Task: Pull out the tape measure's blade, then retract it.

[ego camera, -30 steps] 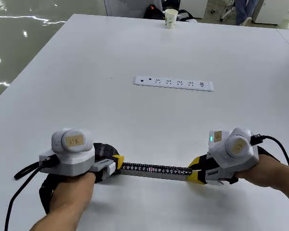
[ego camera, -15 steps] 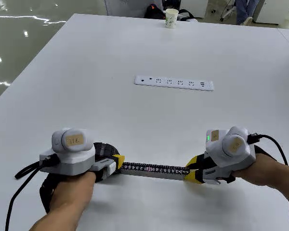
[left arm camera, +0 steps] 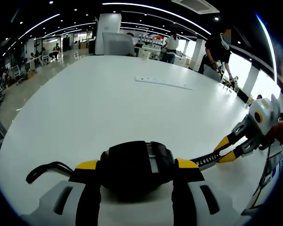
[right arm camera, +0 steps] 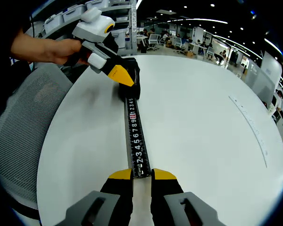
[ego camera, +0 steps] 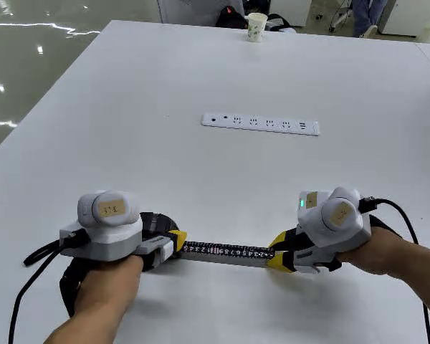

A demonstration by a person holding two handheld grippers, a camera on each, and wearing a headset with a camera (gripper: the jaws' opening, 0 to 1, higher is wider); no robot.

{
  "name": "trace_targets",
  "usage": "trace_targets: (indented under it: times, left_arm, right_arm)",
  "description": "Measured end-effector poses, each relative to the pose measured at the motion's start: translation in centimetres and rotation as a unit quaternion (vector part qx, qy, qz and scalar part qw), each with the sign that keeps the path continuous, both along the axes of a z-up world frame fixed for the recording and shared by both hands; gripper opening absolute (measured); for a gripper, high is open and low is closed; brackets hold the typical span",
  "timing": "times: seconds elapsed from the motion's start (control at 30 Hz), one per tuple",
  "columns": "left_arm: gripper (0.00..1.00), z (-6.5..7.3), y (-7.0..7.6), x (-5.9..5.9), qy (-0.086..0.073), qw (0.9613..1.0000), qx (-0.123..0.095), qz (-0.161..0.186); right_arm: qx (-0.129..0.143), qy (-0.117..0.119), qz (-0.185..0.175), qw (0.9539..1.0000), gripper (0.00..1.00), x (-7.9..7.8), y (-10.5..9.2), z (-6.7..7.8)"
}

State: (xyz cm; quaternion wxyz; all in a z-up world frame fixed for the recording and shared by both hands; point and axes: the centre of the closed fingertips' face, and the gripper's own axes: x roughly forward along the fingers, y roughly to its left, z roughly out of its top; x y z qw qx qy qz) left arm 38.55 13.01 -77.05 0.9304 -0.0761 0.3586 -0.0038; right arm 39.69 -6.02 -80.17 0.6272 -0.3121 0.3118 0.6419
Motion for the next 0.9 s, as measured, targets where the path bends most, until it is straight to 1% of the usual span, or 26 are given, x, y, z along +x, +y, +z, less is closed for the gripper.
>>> trace_targets:
  times: [0.4, 0.9]
  left_arm:
    - [0.56, 0.1, 0.0, 0.0, 0.000, 1.0000, -0.002, 0.000]
    - [0.56, 0.0, 0.0, 0.0, 0.001, 1.0000, -0.003, -0.001]
  right_arm:
    - [0.006, 0.004, 0.005, 1.0000, 0.10, -0.3, 1.3, 0.1]
    - [0.012, 0.007, 0.007, 0.9999, 0.10, -0.4, 2.5, 0.1]
